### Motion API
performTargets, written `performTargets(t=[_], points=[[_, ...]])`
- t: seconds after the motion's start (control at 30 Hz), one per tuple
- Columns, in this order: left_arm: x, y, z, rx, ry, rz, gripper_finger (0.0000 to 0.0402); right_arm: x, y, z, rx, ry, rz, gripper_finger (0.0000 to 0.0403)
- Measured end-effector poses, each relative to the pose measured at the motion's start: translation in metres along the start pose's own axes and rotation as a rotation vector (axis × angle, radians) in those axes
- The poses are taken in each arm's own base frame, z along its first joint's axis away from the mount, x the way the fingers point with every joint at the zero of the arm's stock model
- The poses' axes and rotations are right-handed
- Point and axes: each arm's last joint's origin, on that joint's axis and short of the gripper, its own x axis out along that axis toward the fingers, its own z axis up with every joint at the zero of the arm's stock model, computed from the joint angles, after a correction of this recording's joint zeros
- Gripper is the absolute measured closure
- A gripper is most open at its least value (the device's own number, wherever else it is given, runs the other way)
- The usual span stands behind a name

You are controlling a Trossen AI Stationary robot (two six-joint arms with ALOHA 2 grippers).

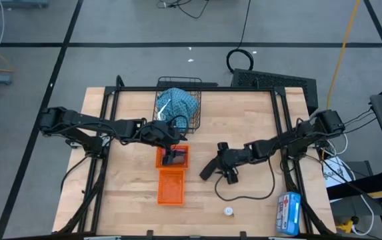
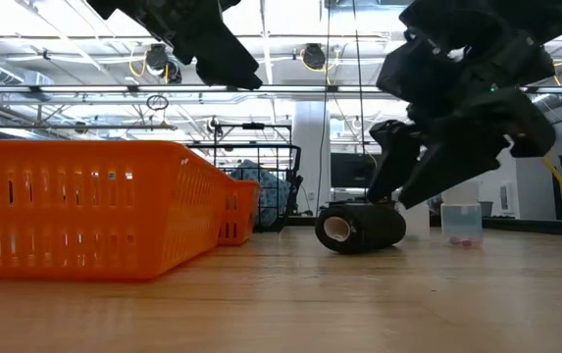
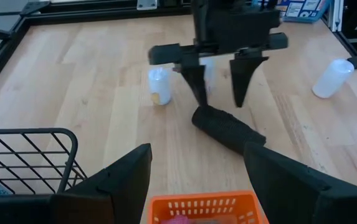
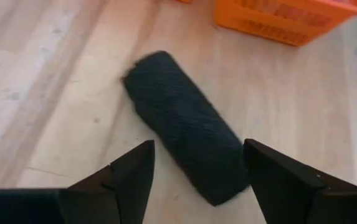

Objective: Pick & Place Medicine items
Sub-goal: Put the black bandage into the top orange bin

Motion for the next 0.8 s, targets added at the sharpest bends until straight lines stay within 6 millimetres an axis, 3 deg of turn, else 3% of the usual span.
performTargets(t=[0.3, 0.5, 0.8], points=[[0.000, 0.000, 0.000, 0.005, -0.001, 0.000, 0.0137, 0.000, 0.000, 0.000, -0.066, 0.001, -0.063, 0.0128], [0.000, 0.000, 0.000, 0.003, -0.001, 0.000, 0.0137, 0.001, -0.003, 0.000, -0.077, 0.001, -0.027, 0.0130], [0.000, 0.000, 0.001, 0.004, -0.007, 0.000, 0.0137, 0.028, 0.000, -0.011, -0.089, 0.012, 0.013, 0.0142]])
